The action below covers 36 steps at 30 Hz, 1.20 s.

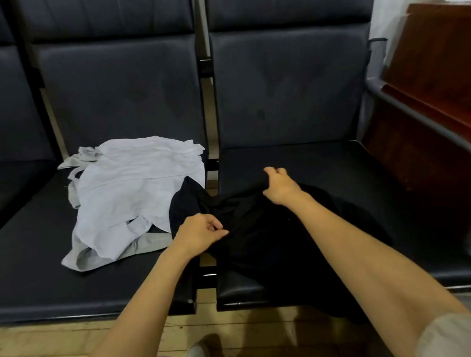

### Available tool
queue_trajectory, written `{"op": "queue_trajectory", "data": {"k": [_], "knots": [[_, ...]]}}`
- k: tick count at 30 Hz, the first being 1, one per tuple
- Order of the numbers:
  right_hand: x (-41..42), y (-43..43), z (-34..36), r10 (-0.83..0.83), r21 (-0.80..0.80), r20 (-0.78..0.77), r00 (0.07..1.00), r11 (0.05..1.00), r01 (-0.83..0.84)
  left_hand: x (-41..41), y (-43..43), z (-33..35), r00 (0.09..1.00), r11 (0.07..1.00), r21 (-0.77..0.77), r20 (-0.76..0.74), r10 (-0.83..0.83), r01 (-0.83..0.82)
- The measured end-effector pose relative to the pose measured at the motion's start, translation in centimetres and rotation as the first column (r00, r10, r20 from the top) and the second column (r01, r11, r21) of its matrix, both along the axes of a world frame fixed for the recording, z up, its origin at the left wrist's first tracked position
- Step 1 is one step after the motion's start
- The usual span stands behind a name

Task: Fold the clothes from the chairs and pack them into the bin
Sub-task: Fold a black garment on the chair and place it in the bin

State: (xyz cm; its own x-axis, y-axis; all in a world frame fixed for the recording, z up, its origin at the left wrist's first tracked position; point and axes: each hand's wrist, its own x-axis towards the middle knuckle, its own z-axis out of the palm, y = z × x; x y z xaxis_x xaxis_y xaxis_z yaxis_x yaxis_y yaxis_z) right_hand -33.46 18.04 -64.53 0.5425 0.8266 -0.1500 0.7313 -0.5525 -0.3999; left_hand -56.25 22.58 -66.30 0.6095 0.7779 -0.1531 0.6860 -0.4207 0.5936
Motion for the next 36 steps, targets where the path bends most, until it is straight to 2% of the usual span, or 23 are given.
{"op": "queue_trajectory", "data": {"k": [2,4,7,9,10,12,14,15,17,19,21,23,25,27,28,29,30,31,32,33,34,36], "knots": [[1.6,1.0,-0.7,-0.086,-0.112,-0.045,0.995,0.990,0.081,-0.7,0.7,-0.2,0.997,0.999,-0.009,-0.053,-0.049,0.049],[2.3,1.2,-1.5,-0.127,-0.163,-0.059,0.990,0.980,0.116,-1.5,1.4,-0.2,0.998,1.000,0.018,-0.053,-0.021,0.022],[2.3,0.6,-2.2,-0.095,-0.019,0.065,0.993,0.995,0.097,-1.5,2.1,-0.1,0.994,0.995,0.059,0.081,0.076,-0.081],[2.1,-0.3,-1.4,-0.117,0.201,0.079,0.990,0.974,0.099,-0.9,1.6,0.2,0.977,0.994,0.013,0.186,0.103,-0.107],[2.0,-0.8,-0.6,-0.114,0.312,0.044,0.993,0.945,0.095,-0.7,1.2,0.4,0.981,0.997,-0.022,0.183,0.071,-0.068],[1.8,-2.1,2.0,-0.063,0.448,-0.102,0.993,0.888,0.103,-0.5,0.4,0.2,0.996,0.993,-0.100,0.059,-0.061,0.067],[1.9,-3.6,5.2,-0.012,0.531,-0.309,0.951,0.828,0.183,-0.6,-0.2,-0.3,0.982,0.987,-0.047,-0.098,-0.159,0.155],[2.1,-4.4,6.9,0.017,0.574,-0.405,0.914,0.783,0.239,-0.7,-0.5,-0.5,0.984,0.988,-0.003,-0.098,-0.151,0.152],[2.3,-6.3,10.7,0.097,0.648,-0.537,0.838,0.684,0.336,-1.0,-1.3,-0.1,0.997,0.997,0.024,0.032,-0.068,0.067],[2.7,-8.5,14.1,0.175,0.692,-0.572,0.801,0.628,0.357,-1.0,-2.1,0.7,0.998,0.997,0.070,0.059,-0.027,0.023],[3.1,-10.6,16.9,0.187,0.720,-0.484,0.855,0.640,0.268,-1.2,-2.6,1.8,0.997,0.993,0.098,-0.046,-0.064,0.068],[3.3,-12.9,19.2,0.148,0.717,-0.296,0.944,0.687,0.117,-1.7,-2.7,2.8,0.968,0.980,0.127,-0.218,-0.127,0.157],[3.0,-15.3,21.2,0.121,0.641,-0.059,0.991,0.765,-0.056,-2.4,-2.8,4.1,0.930,0.952,0.233,-0.352,-0.108,0.199],[2.5,-17.4,22.4,0.122,0.545,0.116,0.986,0.822,-0.166,-3.0,-3.4,6.1,0.913,0.900,0.390,-0.407,-0.020,0.194],[2.3,-18.2,22.8,0.117,0.517,0.193,0.974,0.832,-0.202,-3.3,-3.9,7.3,0.927,0.874,0.460,-0.373,0.029,0.157],[2.1,-18.8,23.0,0.098,0.507,0.252,0.963,0.834,-0.217,-3.5,-4.4,8.8,0.959,0.867,0.491,-0.277,0.060,0.088],[1.9,-19.3,23.2,0.072,0.509,0.276,0.958,0.835,-0.210,-3.6,-4.7,10.2,0.992,0.903,0.429,-0.105,0.065,-0.013],[1.6,-19.8,23.5,0.059,0.508,0.251,0.966,0.842,-0.183,-3.6,-5.0,11.9,0.991,0.962,0.259,0.113,0.065,-0.092],[1.4,-20.2,23.6,0.070,0.496,0.187,0.980,0.854,-0.155,-3.7,-5.6,13.5,0.955,0.997,0.027,0.290,0.065,-0.076],[1.2,-20.6,23.6,0.095,0.475,0.123,0.988,0.868,-0.143,-3.7,-6.4,15.2,0.916,0.983,-0.185,0.396,0.059,0.017],[1.1,-20.8,23.6,0.122,0.453,0.078,0.989,0.879,-0.144,-3.6,-7.0,16.8,0.891,0.946,-0.305,0.452,0.038,0.114],[0.9,-20.7,23.5,0.145,0.426,0.037,0.989,0.892,-0.147,-2.8,-7.6,19.2,0.852,0.911,-0.354,0.524,0.005,0.213]]}}
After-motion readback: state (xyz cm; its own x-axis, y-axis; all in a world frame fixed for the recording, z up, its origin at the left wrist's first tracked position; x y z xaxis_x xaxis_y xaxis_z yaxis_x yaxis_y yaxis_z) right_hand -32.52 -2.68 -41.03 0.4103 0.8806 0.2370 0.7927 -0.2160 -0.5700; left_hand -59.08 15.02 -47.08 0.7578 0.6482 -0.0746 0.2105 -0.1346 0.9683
